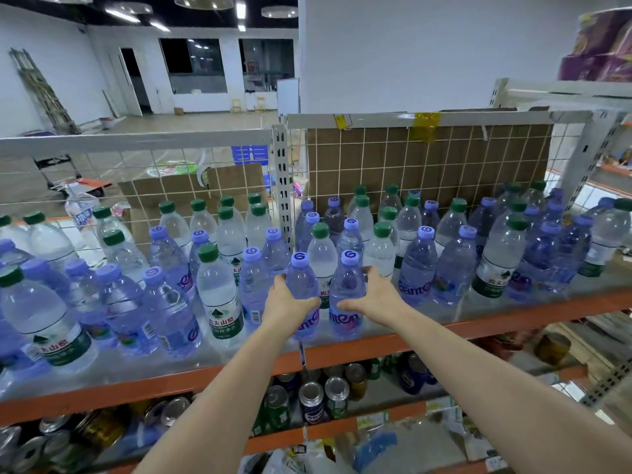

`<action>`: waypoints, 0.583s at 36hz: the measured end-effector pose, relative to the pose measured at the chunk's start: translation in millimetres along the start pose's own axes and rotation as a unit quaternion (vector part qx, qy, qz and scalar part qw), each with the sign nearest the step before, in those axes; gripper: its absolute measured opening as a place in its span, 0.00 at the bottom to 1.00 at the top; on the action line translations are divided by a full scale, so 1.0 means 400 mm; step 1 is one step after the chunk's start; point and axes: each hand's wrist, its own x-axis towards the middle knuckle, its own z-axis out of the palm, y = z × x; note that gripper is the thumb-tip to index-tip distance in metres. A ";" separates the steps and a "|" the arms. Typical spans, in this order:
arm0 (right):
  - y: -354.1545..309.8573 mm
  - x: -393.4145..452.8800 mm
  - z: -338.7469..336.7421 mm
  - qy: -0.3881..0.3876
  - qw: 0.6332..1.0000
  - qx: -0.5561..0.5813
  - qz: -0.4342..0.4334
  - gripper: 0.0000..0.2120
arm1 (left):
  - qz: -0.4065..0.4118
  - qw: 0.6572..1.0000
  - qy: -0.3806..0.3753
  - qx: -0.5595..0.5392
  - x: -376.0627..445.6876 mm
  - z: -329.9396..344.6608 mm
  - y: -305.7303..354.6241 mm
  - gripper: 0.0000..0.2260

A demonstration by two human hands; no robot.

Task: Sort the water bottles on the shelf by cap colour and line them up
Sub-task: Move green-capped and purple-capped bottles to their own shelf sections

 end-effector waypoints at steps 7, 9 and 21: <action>-0.003 0.028 0.047 0.028 0.999 0.017 0.025 0.34 | -0.028 0.999 0.000 -0.022 0.035 0.025 -0.013 0.35; -0.002 0.033 0.057 0.038 0.998 0.035 0.042 0.33 | -0.037 0.999 0.003 -0.032 0.044 0.031 -0.017 0.33; 0.013 0.024 0.063 0.059 0.994 0.078 0.053 0.30 | 0.007 0.999 0.041 -0.019 0.049 0.045 -0.041 0.29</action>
